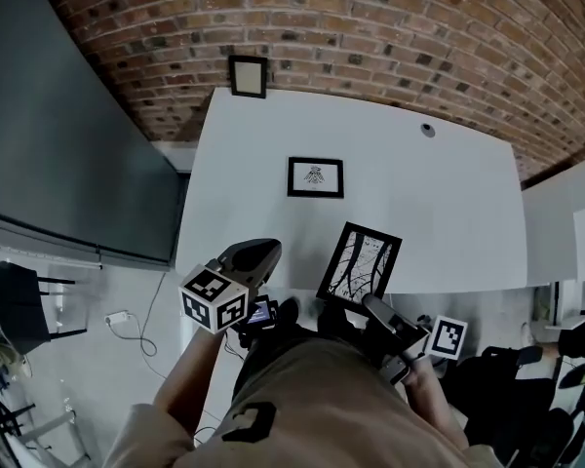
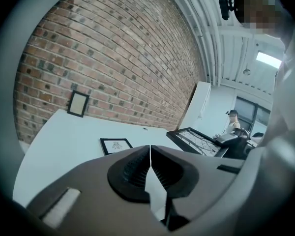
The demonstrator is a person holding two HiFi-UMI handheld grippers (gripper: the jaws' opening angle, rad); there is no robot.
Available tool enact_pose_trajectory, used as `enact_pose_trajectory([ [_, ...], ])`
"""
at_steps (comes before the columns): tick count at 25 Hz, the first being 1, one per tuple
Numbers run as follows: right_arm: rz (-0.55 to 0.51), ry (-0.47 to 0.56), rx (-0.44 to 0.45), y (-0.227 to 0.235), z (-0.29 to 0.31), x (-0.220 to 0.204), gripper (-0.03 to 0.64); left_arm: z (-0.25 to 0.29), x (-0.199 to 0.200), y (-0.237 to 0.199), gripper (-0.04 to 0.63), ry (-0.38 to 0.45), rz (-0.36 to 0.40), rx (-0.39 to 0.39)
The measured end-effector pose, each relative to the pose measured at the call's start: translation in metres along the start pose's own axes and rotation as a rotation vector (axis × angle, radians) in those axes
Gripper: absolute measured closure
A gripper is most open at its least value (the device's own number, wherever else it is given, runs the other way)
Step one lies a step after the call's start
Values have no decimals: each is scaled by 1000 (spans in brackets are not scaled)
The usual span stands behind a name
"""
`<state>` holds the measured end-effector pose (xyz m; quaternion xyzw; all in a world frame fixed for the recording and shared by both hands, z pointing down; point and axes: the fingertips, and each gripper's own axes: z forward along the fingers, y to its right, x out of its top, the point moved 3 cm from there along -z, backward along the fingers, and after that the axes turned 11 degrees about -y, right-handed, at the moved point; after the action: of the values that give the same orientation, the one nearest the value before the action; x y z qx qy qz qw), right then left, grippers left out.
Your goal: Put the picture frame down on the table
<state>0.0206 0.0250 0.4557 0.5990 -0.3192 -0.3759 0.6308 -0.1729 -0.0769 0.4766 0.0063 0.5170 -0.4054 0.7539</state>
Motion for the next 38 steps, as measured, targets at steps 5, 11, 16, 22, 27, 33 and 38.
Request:
enact_pose_trajectory([
  [5,-2,20,-20,1,-3,-10,560,1,-10,5,586,-16,-4,-33],
  [11,-10,38,-23,0,-6,-21,560,3,-15,13,586,-34,14,-61],
  [16,-24,61,-2,-3,-10,-20,560,5,-17,18,586,-46,23,-71],
  [22,-33,39,15,-6,-9,-17,560,5,-13,27,586,-44,14,-70],
  [27,-40,36,31,-1,-20,-2,560,15,-10,29,586,-55,10,-21],
  [33,-46,17,47,-3,-40,20,560,36,6,47,586,-14,-48,-15],
  [38,-53,6,58,-4,-51,31,560,51,11,62,586,-38,-17,-10],
])
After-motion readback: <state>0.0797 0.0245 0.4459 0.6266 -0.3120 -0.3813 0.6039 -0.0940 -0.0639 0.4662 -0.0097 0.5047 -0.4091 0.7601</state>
